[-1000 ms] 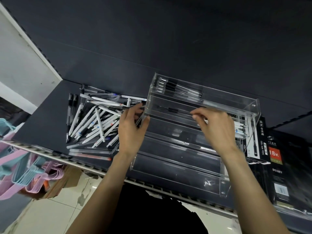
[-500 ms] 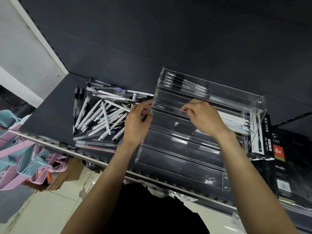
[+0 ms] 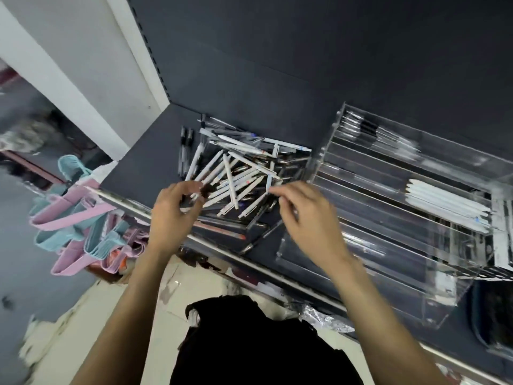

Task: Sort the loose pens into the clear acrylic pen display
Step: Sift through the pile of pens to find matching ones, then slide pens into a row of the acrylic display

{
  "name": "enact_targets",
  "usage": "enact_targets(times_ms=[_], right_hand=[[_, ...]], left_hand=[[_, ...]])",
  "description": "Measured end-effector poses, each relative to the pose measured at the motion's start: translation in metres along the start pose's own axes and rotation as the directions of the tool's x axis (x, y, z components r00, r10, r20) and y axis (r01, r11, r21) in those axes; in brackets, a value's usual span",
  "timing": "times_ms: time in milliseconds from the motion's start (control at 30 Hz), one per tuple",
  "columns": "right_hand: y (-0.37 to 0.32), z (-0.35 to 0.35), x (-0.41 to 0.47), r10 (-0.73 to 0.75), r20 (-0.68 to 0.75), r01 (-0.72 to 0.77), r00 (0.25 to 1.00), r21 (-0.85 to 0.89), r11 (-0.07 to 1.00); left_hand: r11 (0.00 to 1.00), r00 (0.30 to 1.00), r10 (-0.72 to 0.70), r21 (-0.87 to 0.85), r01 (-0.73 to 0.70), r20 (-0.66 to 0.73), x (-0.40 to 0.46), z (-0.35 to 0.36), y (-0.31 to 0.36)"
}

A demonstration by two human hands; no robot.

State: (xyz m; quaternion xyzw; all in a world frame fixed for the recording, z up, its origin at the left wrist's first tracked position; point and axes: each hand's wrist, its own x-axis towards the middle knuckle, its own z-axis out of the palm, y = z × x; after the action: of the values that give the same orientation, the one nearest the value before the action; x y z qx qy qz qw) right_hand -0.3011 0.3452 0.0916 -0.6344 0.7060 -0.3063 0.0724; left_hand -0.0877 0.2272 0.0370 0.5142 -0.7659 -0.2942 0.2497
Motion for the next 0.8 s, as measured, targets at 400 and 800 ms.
enact_targets(times_ms=[400, 800], right_hand=[[-0.024, 0.127, 0.005, 0.197, 0.430, -0.032, 0.881, -0.362, 0.932], [-0.023, 0.134, 0.032, 0.267, 0.492, 0.022, 0.829, -0.504, 0.863]], left_hand=[[0.873, 0.885, 0.087, 0.394, -0.289, 0.457, 0.042, -0.016, -0.066], [0.894, 0.892, 0.145, 0.329, -0.303, 0.427, 0.049, 0.001, -0.066]])
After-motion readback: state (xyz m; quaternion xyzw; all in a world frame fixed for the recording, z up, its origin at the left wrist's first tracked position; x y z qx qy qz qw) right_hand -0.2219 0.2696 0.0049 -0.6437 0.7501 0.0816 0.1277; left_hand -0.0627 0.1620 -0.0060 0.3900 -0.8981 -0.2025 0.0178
